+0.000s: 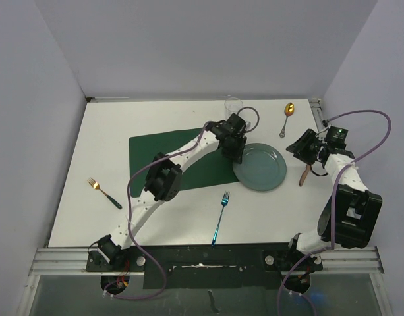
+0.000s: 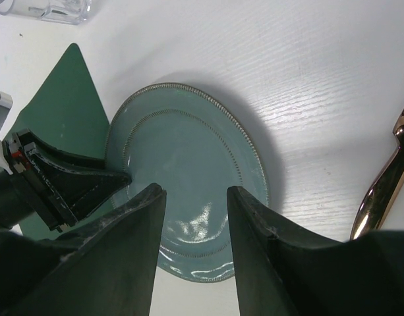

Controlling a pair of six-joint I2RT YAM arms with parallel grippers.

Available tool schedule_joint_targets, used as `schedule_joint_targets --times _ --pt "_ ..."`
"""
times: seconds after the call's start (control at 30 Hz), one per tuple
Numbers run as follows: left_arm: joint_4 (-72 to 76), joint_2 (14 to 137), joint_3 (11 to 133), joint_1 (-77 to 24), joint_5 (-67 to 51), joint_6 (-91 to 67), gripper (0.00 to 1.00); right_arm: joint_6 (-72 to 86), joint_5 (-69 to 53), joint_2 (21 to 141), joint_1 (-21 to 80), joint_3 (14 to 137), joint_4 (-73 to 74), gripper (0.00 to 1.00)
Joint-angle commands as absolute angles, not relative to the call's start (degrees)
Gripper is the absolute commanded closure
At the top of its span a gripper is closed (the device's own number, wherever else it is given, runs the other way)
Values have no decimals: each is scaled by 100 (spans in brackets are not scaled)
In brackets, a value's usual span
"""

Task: Set the dinner table for one person
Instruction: Place the plate at the center of the board.

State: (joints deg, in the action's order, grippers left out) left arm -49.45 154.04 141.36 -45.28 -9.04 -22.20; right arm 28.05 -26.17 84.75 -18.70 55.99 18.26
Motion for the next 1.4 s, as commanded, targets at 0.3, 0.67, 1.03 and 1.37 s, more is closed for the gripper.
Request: schedule_joint_targets --times 0.3,0.67,1.03,1.37 --pt "-6596 16656 13327 -5562 96 -737 76 2762 -2640 8210 -1837 5549 1635 57" --pt "-6436 16418 13201 -5792 -114 -732 76 2698 -2603 8159 -1828 5446 1683 57" --pt "-6139 16185 13205 -5801 -716 -805 77 2698 -2549 8127 -1774 5314 1679 57" --pt "-4466 14931 11453 -5259 -960 -1794 77 2548 -2491 8234 -1147 5108 1595 57"
